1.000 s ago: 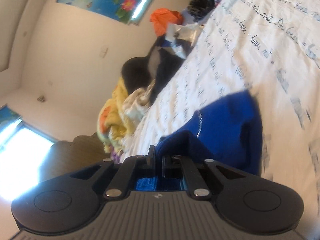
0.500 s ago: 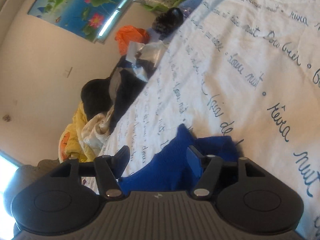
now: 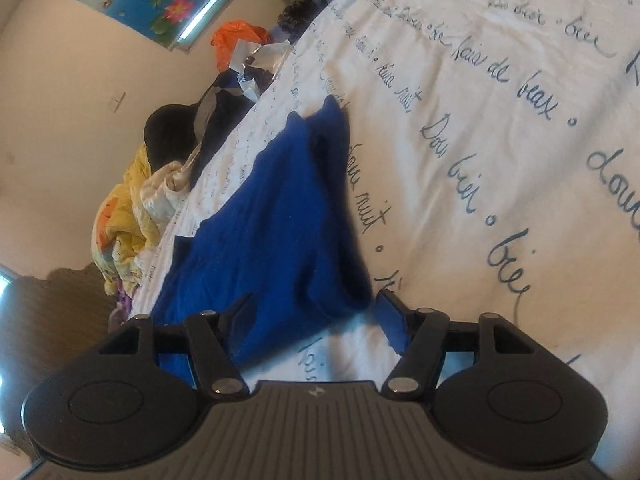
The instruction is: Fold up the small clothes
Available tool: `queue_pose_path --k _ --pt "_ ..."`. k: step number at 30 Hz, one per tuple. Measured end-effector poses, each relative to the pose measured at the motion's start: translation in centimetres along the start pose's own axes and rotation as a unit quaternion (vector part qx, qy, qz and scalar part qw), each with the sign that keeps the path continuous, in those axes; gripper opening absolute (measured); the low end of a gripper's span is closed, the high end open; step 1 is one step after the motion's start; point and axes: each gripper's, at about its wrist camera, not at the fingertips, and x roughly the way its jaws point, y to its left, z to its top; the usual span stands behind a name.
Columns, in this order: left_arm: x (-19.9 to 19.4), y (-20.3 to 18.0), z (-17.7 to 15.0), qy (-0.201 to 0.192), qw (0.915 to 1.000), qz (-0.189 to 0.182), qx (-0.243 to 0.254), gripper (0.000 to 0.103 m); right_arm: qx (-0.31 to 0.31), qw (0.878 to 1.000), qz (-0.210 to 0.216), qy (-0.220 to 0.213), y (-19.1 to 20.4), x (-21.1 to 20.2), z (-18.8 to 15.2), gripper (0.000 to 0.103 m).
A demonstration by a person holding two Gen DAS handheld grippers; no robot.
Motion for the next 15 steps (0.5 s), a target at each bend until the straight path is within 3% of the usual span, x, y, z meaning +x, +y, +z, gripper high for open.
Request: queue_pose_path --k 2,5,6,7,8,9,12,15 --pt "1.1 -0.6 0.7 -0.007 0.9999 0.005 -0.012 0.093 0.025 0.999 0.023 0.009 -0.1 1.5 0.6 0.065" --pt "2.5 -1.4 1.6 -0.02 0.9992 0.033 -0.006 0.076 0.025 0.999 0.02 0.017 0.6 3.0 1.5 0.064" --pt "3.0 -1.5 2.0 -0.016 0.9991 0.038 -0.005 0.063 0.023 0.999 0.018 0.021 0.8 3.4 1.8 0.06" --pt "3.4 -1.5 2.3 -0.008 0.9992 0.039 -0.006 0.033 0.016 0.999 0.01 0.031 1.0 3.9 2.1 0.051" --pt "4.1 -1.5 2.5 0.013 0.9991 0.038 -0.01 0.018 0.009 0.999 0.003 0.044 1.0 4.5 2.3 0.014" --pt "4.6 -1.5 2.6 0.025 0.9989 0.038 -0.014 0.007 0.003 0.999 -0.001 0.048 1.0 4.9 2.4 0.009" --pt "4.4 -2.7 3.2 0.013 0.9985 0.051 0.01 0.005 -0.033 0.999 -0.001 0.042 2.1 5.0 3.0 0.009" --pt "1.7 -4.2 4.5 -0.007 0.9999 0.01 0.011 0.004 -0.059 0.997 0.037 0.026 3.9 3.2 3.9 0.008"
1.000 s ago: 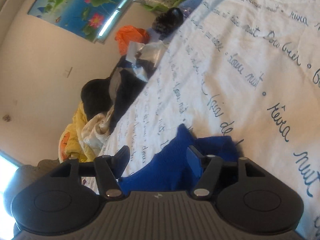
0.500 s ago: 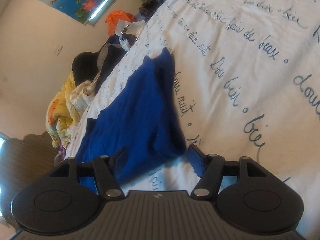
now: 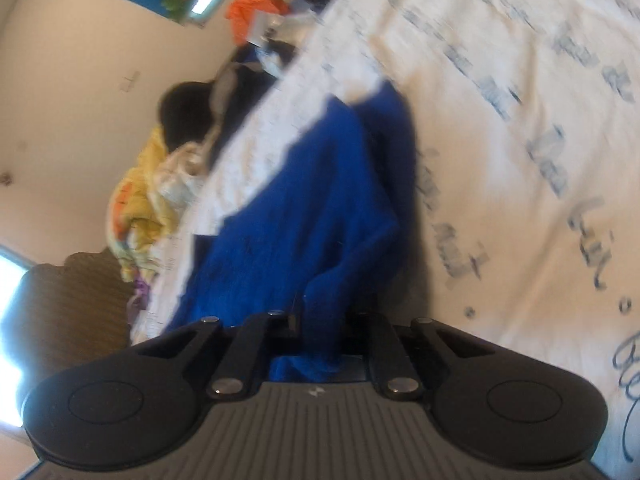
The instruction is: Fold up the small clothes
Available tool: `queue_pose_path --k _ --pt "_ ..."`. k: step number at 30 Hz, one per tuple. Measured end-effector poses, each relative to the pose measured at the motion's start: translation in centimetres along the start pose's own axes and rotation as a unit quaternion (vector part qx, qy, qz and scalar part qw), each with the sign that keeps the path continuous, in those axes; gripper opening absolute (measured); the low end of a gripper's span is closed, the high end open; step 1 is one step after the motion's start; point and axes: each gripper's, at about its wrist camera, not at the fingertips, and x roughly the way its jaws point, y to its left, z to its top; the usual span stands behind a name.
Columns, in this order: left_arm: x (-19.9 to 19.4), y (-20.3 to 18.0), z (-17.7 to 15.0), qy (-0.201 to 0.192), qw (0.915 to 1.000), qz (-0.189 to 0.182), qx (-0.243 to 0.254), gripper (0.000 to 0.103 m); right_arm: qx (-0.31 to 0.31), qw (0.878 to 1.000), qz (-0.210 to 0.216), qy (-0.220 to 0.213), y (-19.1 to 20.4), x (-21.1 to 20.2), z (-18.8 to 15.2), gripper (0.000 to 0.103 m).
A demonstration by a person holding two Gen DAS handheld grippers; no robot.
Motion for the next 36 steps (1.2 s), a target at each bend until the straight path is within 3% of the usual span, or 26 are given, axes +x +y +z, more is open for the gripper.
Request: queue_pose_path --k 5,7,9,11,12,14,16,17,19,20,22,26,28,31,32,33,34,36 --pt "-8.4 -1.7 0.3 -0.01 0.9965 -0.068 0.047 0.004 -0.076 0.995 0.059 0.007 4.1 -6.0 -1.3 0.008" --pt "-12.0 -0.8 -1.2 -0.002 0.9951 -0.075 0.064 0.005 -0.095 0.992 0.078 0.012 5.0 -9.1 -3.7 0.008" --pt "-14.1 1.2 -3.6 0.024 0.9943 -0.063 0.082 0.007 -0.104 0.993 0.06 0.014 4.7 -11.5 -6.4 0.008" --pt "-14.5 3.8 -6.6 0.052 0.9933 -0.016 0.102 0.02 -0.137 0.99 -0.005 0.044 4.2 -12.2 -9.6 0.017" --pt "-14.4 5.4 -7.5 0.06 0.9933 0.02 0.097 0.034 -0.14 0.987 -0.036 0.068 3.5 -11.8 -10.8 0.036" --pt "-14.7 8.1 -7.6 0.057 0.9946 0.062 0.061 0.04 -0.129 0.984 -0.09 0.081 2.0 -11.3 -11.5 0.051" --pt "-15.1 8.2 -6.2 0.03 0.9956 0.065 0.06 0.045 -0.123 0.984 -0.115 0.052 2.0 -11.3 -10.1 0.051" --pt "-15.1 7.1 -5.1 0.003 0.9939 0.068 0.086 0.052 -0.124 0.986 -0.108 0.028 2.4 -11.3 -8.9 0.051" --pt "-13.9 4.0 -3.6 -0.03 0.9859 0.062 0.153 0.099 -0.128 0.988 -0.083 -0.012 3.7 -10.4 -6.1 0.057" --pt "-12.8 2.4 -3.2 -0.041 0.9807 0.058 0.182 0.101 -0.14 0.987 -0.075 -0.02 4.4 -9.4 -4.9 0.063" --pt "-9.4 -0.3 -2.7 -0.037 0.971 0.066 0.227 0.084 -0.181 0.98 -0.082 -0.018 6.1 -5.9 -2.8 0.063" --pt "-0.9 -3.3 -2.9 0.037 0.9621 0.074 0.26 0.065 -0.26 0.954 -0.146 0.017 8.1 2.3 -0.9 0.062" --pt "2.0 -3.9 -3.3 0.051 0.9561 0.079 0.278 0.062 -0.271 0.946 -0.174 0.033 7.7 5.2 -0.3 0.061" --pt "4.8 -3.7 -3.7 0.062 0.9531 0.093 0.281 0.058 -0.246 0.95 -0.182 0.054 6.2 7.4 0.3 0.061" --pt "5.1 -3.5 -3.7 0.054 0.9536 0.095 0.28 0.054 -0.24 0.953 -0.172 0.062 5.8 7.7 0.2 0.054" --pt "5.2 -3.5 -3.7 0.048 0.9533 0.095 0.282 0.029 -0.239 0.955 -0.161 0.073 5.5 8.1 0.0 0.029" --pt "5.1 -3.5 -3.5 0.053 0.9556 0.083 0.277 0.016 -0.251 0.953 -0.155 0.071 5.5 8.2 -0.3 0.013" --pt "4.2 -4.1 -3.2 0.027 0.9585 0.088 0.27 0.016 -0.264 0.951 -0.149 0.059 5.8 7.7 -0.5 0.008"
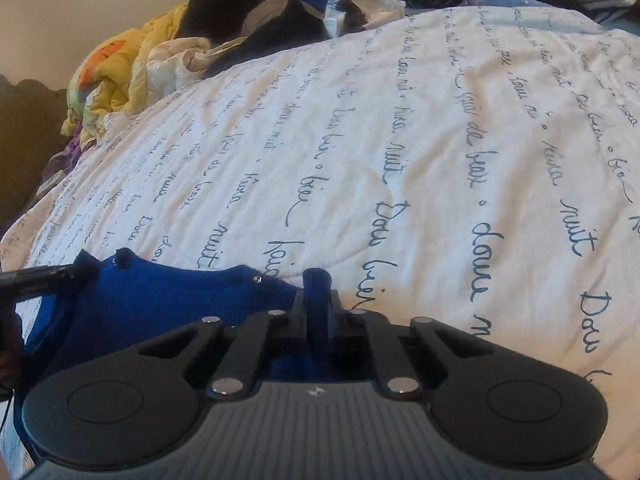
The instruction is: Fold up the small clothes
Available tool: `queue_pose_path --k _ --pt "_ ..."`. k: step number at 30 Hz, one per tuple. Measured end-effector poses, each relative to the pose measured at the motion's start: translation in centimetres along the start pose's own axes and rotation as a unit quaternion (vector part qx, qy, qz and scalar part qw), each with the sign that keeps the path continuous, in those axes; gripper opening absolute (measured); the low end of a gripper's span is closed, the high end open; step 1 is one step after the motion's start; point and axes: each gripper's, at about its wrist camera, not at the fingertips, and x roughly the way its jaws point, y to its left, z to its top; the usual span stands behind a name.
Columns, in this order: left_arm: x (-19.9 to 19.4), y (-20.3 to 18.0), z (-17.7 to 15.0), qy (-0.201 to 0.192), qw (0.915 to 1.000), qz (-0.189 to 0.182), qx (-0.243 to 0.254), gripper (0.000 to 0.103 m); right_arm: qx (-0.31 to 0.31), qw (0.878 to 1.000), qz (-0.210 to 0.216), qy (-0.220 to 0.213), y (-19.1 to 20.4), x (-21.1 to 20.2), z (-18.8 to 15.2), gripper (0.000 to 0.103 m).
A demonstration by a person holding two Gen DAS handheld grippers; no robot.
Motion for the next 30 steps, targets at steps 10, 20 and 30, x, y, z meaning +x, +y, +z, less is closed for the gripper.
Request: queue_pose_path --k 10,20,30 --pt "1.6 -1.7 -0.4 -0.012 0.9973 0.03 0.065 0.028 0.063 0.996 -0.009 -0.055 -2.5 -0.5 -1.2 0.011" --pt "-3.0 -7.5 -2.2 -0.067 0.99 -0.021 0.123 0.087 0.04 0.994 0.003 -0.101 2.9 -4.7 -2.5 0.026" --pt "1.7 -5.6 -3.4 -0.024 0.9953 -0.021 0.091 0.1 0.056 0.991 0.022 -0.121 -1.6 -2.5 -5.3 0.025"
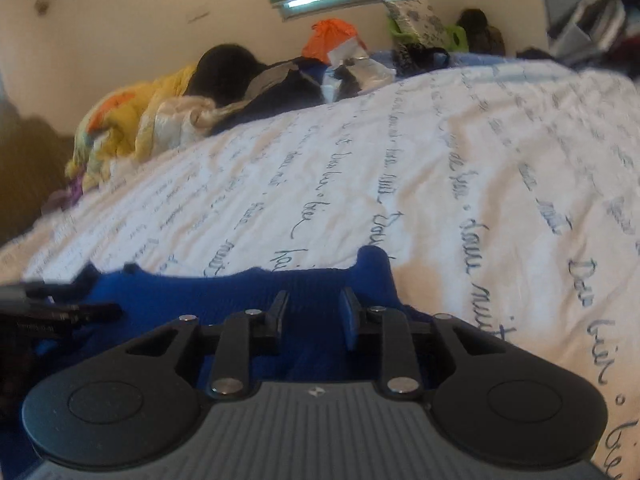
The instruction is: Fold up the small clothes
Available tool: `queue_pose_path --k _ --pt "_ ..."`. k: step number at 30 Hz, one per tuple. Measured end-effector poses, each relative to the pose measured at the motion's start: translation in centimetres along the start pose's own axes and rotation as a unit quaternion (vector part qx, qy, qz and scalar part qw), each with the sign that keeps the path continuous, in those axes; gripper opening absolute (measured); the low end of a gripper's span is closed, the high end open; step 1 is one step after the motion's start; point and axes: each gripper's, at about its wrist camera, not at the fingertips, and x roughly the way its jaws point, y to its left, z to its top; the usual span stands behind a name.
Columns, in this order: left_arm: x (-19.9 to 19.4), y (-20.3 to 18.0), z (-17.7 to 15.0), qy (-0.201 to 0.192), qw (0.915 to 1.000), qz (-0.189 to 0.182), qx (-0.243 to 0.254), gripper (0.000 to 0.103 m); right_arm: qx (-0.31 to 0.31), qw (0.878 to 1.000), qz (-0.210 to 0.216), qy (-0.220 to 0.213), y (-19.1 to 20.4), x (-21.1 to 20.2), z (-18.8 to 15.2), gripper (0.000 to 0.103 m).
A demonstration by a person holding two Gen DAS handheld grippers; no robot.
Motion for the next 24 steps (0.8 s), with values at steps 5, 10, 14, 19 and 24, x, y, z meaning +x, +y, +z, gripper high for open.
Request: queue_pose_path --k 5,10,14,19,24 --pt "0.0 -0.4 0.0 0.001 1.0 0.005 0.001 0.102 -0.012 0.998 -0.052 0.019 2.0 -0.9 0.7 0.026" --pt "0.0 -0.5 0.0 0.001 1.0 0.008 0.001 0.102 -0.082 0.993 -0.083 0.034 6.1 -1.1 -0.5 0.058" --pt "0.0 -0.4 0.0 0.001 1.0 0.005 0.0 0.103 -0.153 0.982 -0.105 0.016 6.3 -0.2 -2.7 0.072" --pt "-0.2 -0.8 0.0 0.001 0.9998 0.02 0.004 0.102 -0.151 0.982 -0.11 0.019 6.3 -0.4 -2.4 0.072" --pt "-5.8 -2.8 -1.6 -0.033 0.999 0.025 0.019 0.101 -0.14 0.981 -0.131 0.01 7.9 -4.0 -3.1 0.074"
